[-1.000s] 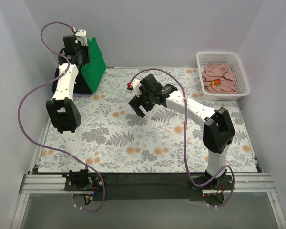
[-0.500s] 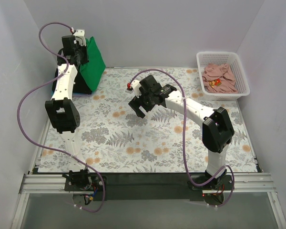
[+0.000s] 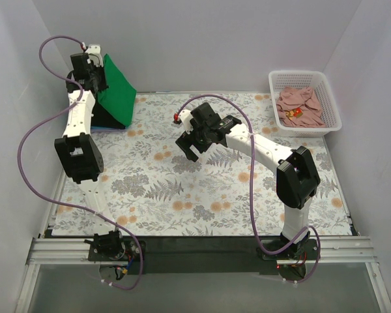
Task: Fold and stack the t-shirts
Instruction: Neatly place the folded tshirt to the corner
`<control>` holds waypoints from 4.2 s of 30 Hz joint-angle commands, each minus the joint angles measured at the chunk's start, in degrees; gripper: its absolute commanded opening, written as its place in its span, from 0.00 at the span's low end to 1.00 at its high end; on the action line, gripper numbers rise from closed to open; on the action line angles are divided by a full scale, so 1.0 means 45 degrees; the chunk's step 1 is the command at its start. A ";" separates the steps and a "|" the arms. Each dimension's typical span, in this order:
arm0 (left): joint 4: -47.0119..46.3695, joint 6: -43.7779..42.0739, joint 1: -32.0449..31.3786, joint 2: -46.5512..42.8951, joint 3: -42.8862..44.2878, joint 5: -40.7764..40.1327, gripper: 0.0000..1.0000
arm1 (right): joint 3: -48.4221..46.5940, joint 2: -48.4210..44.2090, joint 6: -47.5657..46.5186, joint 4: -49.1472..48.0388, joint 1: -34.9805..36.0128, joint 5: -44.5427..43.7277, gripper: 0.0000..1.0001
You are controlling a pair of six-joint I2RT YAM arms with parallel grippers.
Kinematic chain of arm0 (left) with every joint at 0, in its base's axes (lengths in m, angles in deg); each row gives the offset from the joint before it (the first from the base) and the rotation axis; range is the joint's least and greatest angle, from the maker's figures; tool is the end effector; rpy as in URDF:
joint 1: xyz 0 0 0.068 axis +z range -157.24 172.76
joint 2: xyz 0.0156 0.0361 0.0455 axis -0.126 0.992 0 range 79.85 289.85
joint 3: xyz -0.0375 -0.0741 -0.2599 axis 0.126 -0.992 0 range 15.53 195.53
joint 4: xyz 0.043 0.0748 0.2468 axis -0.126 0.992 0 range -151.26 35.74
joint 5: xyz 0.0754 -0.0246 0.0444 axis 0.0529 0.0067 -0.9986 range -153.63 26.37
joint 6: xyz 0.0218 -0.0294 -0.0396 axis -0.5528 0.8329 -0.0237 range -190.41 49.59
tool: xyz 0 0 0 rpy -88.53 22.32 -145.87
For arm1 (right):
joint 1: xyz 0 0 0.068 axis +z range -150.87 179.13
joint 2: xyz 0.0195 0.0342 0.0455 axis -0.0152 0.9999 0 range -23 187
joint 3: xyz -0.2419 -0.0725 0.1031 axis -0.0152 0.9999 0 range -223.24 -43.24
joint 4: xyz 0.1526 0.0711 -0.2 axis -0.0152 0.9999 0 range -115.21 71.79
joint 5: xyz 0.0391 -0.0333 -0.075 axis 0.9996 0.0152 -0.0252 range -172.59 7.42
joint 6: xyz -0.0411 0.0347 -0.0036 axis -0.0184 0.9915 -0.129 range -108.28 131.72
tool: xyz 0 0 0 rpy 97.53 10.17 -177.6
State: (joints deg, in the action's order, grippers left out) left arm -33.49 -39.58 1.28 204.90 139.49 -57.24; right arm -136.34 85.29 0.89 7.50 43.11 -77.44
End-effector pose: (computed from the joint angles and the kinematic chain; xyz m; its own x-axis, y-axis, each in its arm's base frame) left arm 0.5085 0.0721 0.3322 -0.3839 -0.5725 -0.7244 -0.2882 0.8197 -0.4950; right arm 0.3061 0.2997 0.2767 -0.3864 -0.6328 -0.6710 -0.8221 0.5661 -0.0605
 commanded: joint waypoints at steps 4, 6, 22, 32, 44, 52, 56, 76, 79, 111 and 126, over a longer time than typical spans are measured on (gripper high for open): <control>-0.0683 -0.0522 0.0666 -0.0408 0.0070 0.0024 0.00 | 0.0005 0.0135 0.0043 -0.0120 -0.0009 0.0243 0.98; -0.0605 -0.0562 0.0958 -0.0116 0.0128 0.0277 0.00 | 0.0064 0.0115 0.0024 -0.0120 -0.0009 0.0243 0.98; -0.1249 -0.1635 0.2014 0.2131 0.0284 0.0514 0.00 | 0.0122 0.0682 0.0024 -0.0042 -0.0009 0.0458 0.98; -0.1717 -0.2593 0.2444 0.2757 0.0538 0.0435 0.00 | 0.0279 0.0720 0.0024 -0.0062 0.0010 0.0555 0.98; -0.1718 -0.3218 0.2639 0.2233 0.1222 0.0259 0.55 | 0.0005 0.0643 0.0024 0.0134 0.0010 0.0750 0.98; -0.0743 -0.3084 0.2795 0.1001 0.2063 0.0861 0.60 | 0.0571 0.0057 -0.0035 0.0095 0.0010 0.0829 0.98; -0.0390 -0.1600 0.3068 0.0006 0.0527 0.2092 0.58 | 0.0845 -0.0139 -0.0093 0.0114 0.0010 0.0887 0.98; -0.0273 0.1215 0.4182 -0.0076 -0.3035 0.2761 0.19 | 0.1607 -0.0354 -0.0211 0.0134 -0.0185 0.1141 0.98; -0.0273 0.1352 0.4260 0.0275 -0.2957 0.1687 0.18 | 0.1568 -0.0315 -0.0191 0.0134 -0.0185 0.1102 0.98; 0.2519 0.0923 0.3383 -0.6829 -0.3619 0.5822 0.93 | 0.2718 -0.5468 -0.0309 0.1364 -0.4890 0.0164 0.98; 0.2345 0.0708 -0.0603 -1.1945 -1.3148 0.5649 0.96 | 0.7972 -0.9239 0.0298 0.1442 -0.6962 0.1336 0.98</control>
State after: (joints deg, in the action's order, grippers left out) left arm -22.54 -36.78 -0.93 159.09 84.00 -32.76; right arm -103.51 45.32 1.28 13.77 12.30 -73.46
